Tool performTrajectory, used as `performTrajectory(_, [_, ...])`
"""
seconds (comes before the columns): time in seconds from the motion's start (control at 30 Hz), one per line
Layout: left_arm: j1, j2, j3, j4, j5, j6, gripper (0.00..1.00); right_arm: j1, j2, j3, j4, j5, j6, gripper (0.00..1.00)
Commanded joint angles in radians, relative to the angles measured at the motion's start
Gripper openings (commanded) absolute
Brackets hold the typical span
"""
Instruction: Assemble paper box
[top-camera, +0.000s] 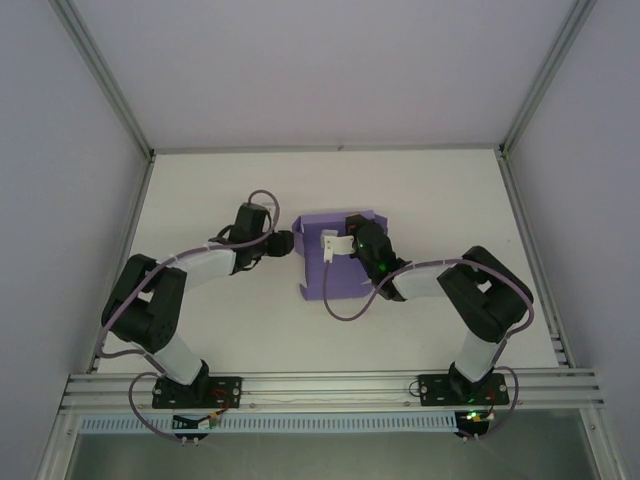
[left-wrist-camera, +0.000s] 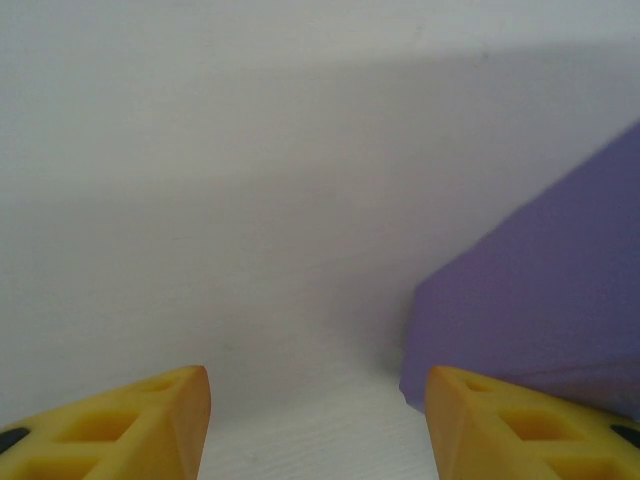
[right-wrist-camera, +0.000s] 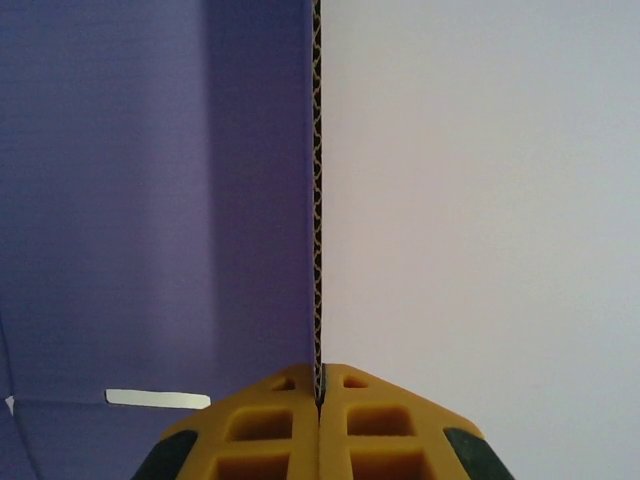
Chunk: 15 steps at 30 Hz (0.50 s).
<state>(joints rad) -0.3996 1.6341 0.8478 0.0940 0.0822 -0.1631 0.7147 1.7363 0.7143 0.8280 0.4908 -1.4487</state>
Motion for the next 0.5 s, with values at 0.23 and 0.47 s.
performTrajectory(0.23, [-0.042,0.047,0.052,0.126,0.045,0.021,0.56,0.013,-0.011,0.004,-0.055,-0.008,0.074,0.0])
performTrajectory(0.47, [-0.068,0.122,0.051,0.242,0.089,0.016,0.61,0.015,-0.015,0.031,-0.171,-0.015,0.132,0.0])
